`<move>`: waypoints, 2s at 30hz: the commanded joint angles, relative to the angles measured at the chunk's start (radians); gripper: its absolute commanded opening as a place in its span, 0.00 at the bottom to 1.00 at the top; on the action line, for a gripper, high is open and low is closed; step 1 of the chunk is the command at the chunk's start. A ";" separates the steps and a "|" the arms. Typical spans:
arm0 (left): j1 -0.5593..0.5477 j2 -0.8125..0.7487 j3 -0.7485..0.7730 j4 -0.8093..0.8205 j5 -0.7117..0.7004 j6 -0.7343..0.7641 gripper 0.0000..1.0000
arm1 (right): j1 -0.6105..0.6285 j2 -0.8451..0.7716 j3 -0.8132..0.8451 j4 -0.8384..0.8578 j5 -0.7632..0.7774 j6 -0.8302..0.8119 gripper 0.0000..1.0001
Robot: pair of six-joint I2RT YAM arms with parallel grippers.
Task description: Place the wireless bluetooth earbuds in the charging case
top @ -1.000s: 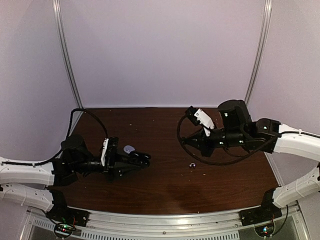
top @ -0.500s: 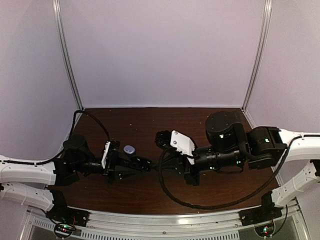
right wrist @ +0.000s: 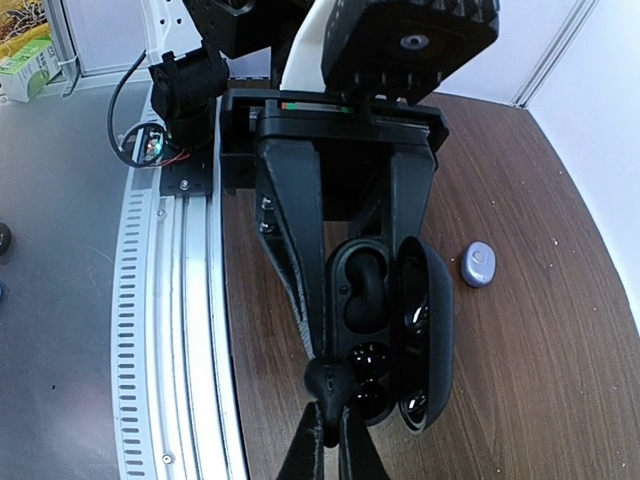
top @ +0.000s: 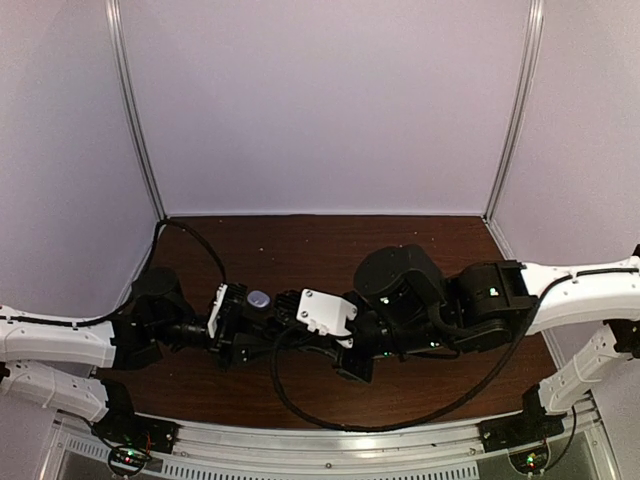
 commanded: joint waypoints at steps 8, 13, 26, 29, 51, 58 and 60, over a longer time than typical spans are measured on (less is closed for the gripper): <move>-0.005 0.021 0.046 0.013 0.033 0.022 0.00 | 0.003 0.003 0.049 -0.096 0.094 -0.020 0.00; -0.009 0.025 0.050 0.019 0.031 0.022 0.00 | 0.004 0.025 0.059 -0.102 0.097 -0.022 0.00; -0.020 0.042 0.066 0.001 0.024 0.039 0.00 | 0.005 0.060 0.085 -0.112 0.098 -0.037 0.00; -0.020 0.037 0.063 0.000 0.023 0.038 0.00 | 0.005 0.069 0.081 -0.119 0.095 -0.042 0.00; -0.020 0.011 0.034 0.028 -0.005 0.027 0.00 | 0.005 -0.001 0.057 -0.092 0.118 -0.022 0.30; -0.020 0.020 0.036 0.033 -0.004 0.027 0.00 | 0.005 -0.053 0.031 -0.054 0.053 -0.013 0.32; -0.020 0.023 0.037 0.033 -0.003 0.027 0.00 | 0.005 -0.073 0.021 -0.028 0.043 -0.011 0.31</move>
